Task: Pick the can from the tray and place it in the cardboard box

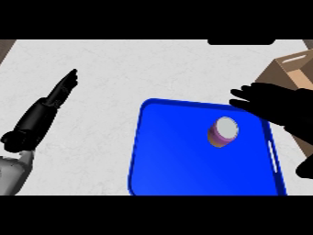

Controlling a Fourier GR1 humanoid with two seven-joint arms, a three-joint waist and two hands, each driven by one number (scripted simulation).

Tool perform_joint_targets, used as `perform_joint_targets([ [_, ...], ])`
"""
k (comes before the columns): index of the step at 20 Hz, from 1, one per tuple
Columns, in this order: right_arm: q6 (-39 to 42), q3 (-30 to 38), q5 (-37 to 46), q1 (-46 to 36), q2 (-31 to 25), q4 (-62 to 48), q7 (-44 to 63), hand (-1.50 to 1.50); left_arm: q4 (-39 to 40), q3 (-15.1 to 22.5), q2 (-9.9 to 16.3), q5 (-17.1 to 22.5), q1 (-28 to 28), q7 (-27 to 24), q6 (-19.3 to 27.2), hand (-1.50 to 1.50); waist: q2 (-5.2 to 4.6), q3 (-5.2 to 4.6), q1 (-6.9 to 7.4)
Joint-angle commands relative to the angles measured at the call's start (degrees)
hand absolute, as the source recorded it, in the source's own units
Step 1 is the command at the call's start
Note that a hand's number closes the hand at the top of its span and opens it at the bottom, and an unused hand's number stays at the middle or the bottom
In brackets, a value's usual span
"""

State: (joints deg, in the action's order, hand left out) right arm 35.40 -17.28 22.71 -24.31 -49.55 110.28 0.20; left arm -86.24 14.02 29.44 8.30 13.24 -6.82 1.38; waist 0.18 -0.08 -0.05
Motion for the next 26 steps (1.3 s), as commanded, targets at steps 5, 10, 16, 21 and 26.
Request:
perform_joint_targets([
  [5, 8.4, -6.1, 2.5, -0.1, 11.1, 7.3, 20.1, -1.5, 3.0, -1.0, -3.8, -3.4, 3.6, 1.4, -0.2, 0.0, -0.14, 0.03, -0.18],
  [10, 8.9, -8.1, 9.4, 2.0, 15.2, 4.7, 18.3, -1.5, -0.3, -2.5, -4.7, -5.3, -1.4, -0.6, -1.8, 0.0, -0.16, 0.07, 0.28],
  [16, 7.8, -8.8, 18.0, 2.9, 18.4, 3.6, 18.0, -1.5, -1.9, -5.1, -5.6, -5.8, 0.9, 4.6, -4.3, 0.0, -0.16, 0.08, 0.23],
  [21, 5.8, -10.4, 23.9, 2.8, 21.4, -1.1, 14.8, -1.5, -6.1, -4.4, -8.0, -8.6, -3.4, 3.9, -4.2, 0.0, -0.15, 0.09, 0.47],
  [26, 3.8, -8.2, 28.8, 2.2, 20.4, -7.5, 9.2, -1.5, 0.1, -8.0, -8.6, -8.9, 1.1, 3.0, -6.9, 0.0, -0.24, 0.09, 0.28],
])
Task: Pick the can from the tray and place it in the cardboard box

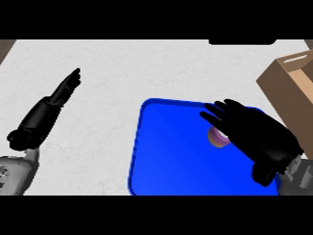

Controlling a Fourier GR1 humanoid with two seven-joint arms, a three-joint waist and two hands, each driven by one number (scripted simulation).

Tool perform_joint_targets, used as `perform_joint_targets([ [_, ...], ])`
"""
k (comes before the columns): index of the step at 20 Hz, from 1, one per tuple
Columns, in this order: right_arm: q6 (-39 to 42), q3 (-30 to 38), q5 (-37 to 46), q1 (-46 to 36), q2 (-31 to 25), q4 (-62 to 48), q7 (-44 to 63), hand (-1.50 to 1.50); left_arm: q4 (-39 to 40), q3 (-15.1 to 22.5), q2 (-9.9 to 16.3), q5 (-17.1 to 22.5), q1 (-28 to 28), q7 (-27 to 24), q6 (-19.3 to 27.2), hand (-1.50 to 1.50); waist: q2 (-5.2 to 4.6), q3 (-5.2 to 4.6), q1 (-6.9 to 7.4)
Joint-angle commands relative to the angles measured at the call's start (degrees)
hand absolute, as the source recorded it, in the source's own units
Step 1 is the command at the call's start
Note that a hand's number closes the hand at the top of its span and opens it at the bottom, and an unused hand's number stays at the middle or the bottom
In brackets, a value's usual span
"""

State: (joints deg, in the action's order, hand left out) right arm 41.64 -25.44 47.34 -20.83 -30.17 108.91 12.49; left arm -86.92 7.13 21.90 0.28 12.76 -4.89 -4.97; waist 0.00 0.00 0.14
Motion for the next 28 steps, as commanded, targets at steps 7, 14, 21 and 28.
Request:
perform_joint_targets([
  [7, -4.3, 0.0, 10.2, -1.3, 5.2, -10.9, -5.9, -1.5, -0.1, -1.7, -3.8, -3.5, 1.7, 2.1, -1.6, 0.0, -0.03, 0.01, -0.03],
  [14, -1.7, 1.8, 12.0, -2.4, 9.4, -13.3, -8.9, -1.5, -3.2, -4.0, -3.9, -4.8, -0.8, 2.4, -4.0, 0.0, 0.02, 0.0, 0.06],
  [21, -8.5, 2.7, 19.2, 2.7, 7.9, -15.5, -12.0, -1.5, -1.8, -4.9, -6.4, -6.9, -1.3, 0.5, -4.2, 0.0, 0.03, 0.0, -0.13],
  [28, -9.9, 3.4, 21.7, 0.7, 12.1, -24.4, -15.0, -1.5, -2.6, -5.0, -7.7, -8.6, -4.1, -1.5, -5.4, 0.0, -0.01, 0.0, 0.06],
])
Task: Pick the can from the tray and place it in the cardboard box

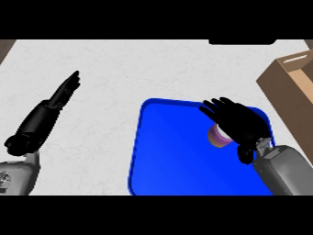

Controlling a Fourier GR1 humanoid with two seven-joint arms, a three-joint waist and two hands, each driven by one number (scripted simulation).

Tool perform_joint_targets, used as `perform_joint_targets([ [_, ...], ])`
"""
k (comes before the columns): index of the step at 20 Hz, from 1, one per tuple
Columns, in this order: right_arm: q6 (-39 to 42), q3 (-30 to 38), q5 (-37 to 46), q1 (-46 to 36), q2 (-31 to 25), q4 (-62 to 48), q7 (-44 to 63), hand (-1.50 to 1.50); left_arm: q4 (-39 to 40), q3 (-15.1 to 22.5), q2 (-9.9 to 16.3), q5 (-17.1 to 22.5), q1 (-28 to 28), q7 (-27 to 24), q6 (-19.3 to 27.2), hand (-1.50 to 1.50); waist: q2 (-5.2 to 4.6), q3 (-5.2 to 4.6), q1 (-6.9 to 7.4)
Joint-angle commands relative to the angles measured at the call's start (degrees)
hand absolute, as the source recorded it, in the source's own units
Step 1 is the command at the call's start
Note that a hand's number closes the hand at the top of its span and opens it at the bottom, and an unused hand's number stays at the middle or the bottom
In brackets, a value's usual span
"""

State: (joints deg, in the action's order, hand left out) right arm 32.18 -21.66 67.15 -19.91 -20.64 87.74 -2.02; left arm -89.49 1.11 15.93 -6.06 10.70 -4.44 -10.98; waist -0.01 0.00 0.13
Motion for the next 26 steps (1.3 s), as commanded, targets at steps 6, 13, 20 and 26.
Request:
perform_joint_targets([
  [6, -8.8, -1.0, 3.3, 0.4, -1.3, -5.6, -11.8, 1.5, -1.5, -1.5, -1.1, -0.4, 1.7, 2.1, -1.0, 0.0, -0.04, 0.02, 0.09],
  [13, -18.0, -0.1, 6.3, -1.6, 2.8, -8.9, -15.3, 1.5, -2.1, -0.9, -2.4, -1.4, 2.2, 3.9, -1.5, 0.0, 0.0, 0.01, 0.04],
  [20, -16.9, 15.6, 1.6, -7.2, 14.7, -17.8, 6.2, 1.5, 1.4, -2.0, -2.3, -1.0, 3.6, 1.5, -1.7, 0.0, -0.7, 0.04, 0.4],
  [26, -27.0, 22.5, 3.7, -19.2, 15.6, -26.6, 12.8, 1.5, 1.6, -2.1, -2.0, -1.5, 2.7, 0.8, -2.1, 0.0, -0.32, 0.02, 0.89],
])
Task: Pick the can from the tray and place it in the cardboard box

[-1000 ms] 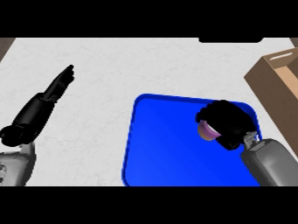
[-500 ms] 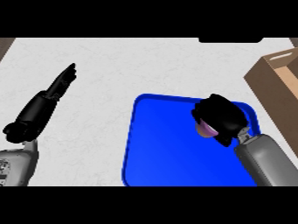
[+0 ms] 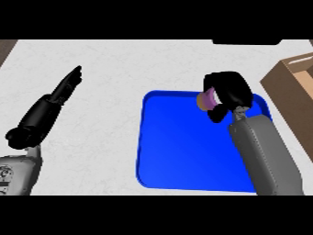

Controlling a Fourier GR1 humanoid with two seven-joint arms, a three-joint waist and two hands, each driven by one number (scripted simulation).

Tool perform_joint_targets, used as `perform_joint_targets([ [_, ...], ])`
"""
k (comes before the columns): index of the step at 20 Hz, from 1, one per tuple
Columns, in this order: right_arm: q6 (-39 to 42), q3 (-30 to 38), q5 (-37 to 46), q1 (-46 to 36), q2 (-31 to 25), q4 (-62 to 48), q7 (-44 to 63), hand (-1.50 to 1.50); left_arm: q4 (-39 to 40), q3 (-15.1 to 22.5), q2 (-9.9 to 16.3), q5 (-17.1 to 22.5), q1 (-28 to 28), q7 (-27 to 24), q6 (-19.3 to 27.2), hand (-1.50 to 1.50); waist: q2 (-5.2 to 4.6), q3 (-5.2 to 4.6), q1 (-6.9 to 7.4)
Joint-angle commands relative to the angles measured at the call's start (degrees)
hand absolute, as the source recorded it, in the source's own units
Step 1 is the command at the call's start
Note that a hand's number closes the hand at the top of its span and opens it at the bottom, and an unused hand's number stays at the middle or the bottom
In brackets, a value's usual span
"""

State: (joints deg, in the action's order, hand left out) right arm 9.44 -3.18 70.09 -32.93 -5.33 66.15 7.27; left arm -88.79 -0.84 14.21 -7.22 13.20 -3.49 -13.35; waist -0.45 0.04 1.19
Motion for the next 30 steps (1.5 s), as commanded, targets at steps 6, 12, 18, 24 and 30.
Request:
perform_joint_targets([
  [6, -3.3, 0.2, 5.3, -9.4, 2.0, 3.9, 10.2, 1.5, 3.1, -0.9, -0.3, -1.0, 1.8, -0.8, 0.2, 0.0, 0.45, -0.06, -1.26],
  [12, -5.2, 10.4, 4.2, -11.7, -0.3, 12.3, 21.9, 1.5, -0.4, -0.7, -0.4, -1.2, -2.8, -2.1, 0.5, 0.0, 0.83, -0.05, -1.48],
  [18, -7.9, 17.4, 4.3, -14.0, -4.9, 11.9, 27.2, 1.5, -2.7, -0.9, -0.4, 0.0, 0.7, 3.1, -0.6, 0.0, 0.5, -0.02, -0.92],
  [24, -8.8, 26.1, -1.8, -12.4, -13.8, 9.6, 23.1, 1.5, 3.2, -2.4, 0.2, -0.4, 0.6, -2.5, -1.3, 0.0, 0.32, -0.03, -1.28],
  [30, -4.7, 27.0, -2.4, -11.1, -21.0, -0.8, 18.9, 1.5, -0.5, -1.6, -0.3, -0.7, -0.2, 0.2, -1.4, 0.0, 0.28, -0.02, -0.67],
])
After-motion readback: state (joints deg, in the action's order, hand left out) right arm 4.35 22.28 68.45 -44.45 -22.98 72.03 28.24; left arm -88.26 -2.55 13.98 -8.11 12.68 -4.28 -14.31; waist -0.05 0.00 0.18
